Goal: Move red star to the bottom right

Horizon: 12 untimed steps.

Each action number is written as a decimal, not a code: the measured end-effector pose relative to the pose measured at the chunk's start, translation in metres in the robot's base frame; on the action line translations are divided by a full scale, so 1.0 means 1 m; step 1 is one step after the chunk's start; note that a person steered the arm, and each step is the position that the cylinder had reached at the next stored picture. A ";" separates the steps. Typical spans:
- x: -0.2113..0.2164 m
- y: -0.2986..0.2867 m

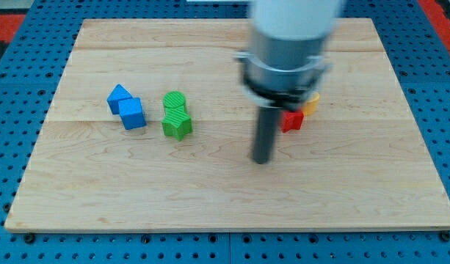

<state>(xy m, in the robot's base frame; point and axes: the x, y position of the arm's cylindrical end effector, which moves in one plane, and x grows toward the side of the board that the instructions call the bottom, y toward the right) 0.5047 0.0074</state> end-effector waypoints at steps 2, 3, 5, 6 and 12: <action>-0.066 0.016; -0.071 0.094; -0.068 0.103; -0.076 0.116; -0.032 0.183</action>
<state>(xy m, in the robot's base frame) 0.4727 0.1907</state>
